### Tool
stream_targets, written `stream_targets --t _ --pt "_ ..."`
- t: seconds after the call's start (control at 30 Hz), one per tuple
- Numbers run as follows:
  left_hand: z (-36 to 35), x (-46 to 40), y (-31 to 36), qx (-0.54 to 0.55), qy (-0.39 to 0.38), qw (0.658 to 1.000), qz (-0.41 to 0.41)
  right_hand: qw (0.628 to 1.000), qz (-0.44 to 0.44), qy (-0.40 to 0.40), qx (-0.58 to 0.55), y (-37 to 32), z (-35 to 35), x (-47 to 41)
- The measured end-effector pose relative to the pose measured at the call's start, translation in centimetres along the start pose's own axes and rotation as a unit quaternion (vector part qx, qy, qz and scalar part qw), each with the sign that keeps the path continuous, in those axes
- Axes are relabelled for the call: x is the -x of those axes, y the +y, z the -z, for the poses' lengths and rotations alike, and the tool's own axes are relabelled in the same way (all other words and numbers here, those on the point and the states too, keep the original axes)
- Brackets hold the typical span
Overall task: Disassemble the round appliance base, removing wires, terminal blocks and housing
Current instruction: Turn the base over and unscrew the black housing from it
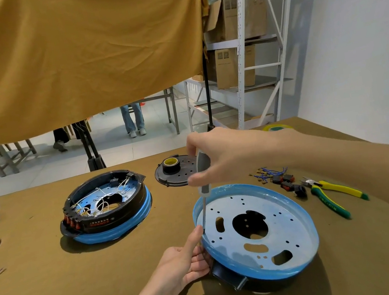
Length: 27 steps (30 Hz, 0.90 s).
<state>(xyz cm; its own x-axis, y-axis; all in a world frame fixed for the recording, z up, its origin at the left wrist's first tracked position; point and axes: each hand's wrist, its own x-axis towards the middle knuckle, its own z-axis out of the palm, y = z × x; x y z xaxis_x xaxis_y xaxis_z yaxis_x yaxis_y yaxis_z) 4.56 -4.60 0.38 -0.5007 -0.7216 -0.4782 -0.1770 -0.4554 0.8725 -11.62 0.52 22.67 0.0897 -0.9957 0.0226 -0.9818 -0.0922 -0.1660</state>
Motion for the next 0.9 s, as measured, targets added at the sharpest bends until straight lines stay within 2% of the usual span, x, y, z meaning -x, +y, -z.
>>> stream_targets --t 0.1,0.23,0.3,0.43,0.47,0.6,0.67,0.73,0.83,0.9 --pt "0.0 0.0 0.1 0.0 -0.005 1.0 -0.002 0.996 -0.021 0.06 0.062 0.0 -0.7 -0.5" --pt "0.0 0.1 0.1 -0.005 -0.005 1.0 -0.005 0.999 -0.003 -0.024 -0.037 0.4 0.4 -0.3" --pt "0.0 0.1 0.0 -0.004 -0.005 1.0 -0.003 0.998 -0.004 -0.034 -0.051 0.4 0.6 -0.1" --pt "-0.1 0.2 0.2 -0.003 -0.007 1.0 0.0 0.991 -0.015 0.069 0.11 0.3 -0.7 -0.3" --pt "-0.1 0.2 0.2 -0.003 -0.007 1.0 0.0 0.989 -0.018 0.083 0.121 0.4 -0.9 -0.4" --pt "-0.1 0.3 0.2 -0.002 -0.007 1.0 0.002 1.0 -0.002 0.005 -0.027 0.4 0.0 -0.5" --pt "-0.1 0.2 0.2 -0.002 -0.004 1.0 0.001 0.999 0.01 -0.019 -0.048 0.3 0.5 -0.4" --pt "-0.1 0.3 0.2 -0.005 0.0 1.0 0.002 1.0 0.004 -0.015 -0.018 0.2 0.2 -0.4" --pt "-0.1 0.3 0.2 -0.002 -0.002 1.0 0.005 0.995 -0.027 0.046 0.085 0.2 -0.6 -0.6" --pt "-0.2 0.4 0.3 -0.002 -0.002 1.0 0.004 0.993 -0.018 0.07 0.091 0.3 -0.9 -0.8"
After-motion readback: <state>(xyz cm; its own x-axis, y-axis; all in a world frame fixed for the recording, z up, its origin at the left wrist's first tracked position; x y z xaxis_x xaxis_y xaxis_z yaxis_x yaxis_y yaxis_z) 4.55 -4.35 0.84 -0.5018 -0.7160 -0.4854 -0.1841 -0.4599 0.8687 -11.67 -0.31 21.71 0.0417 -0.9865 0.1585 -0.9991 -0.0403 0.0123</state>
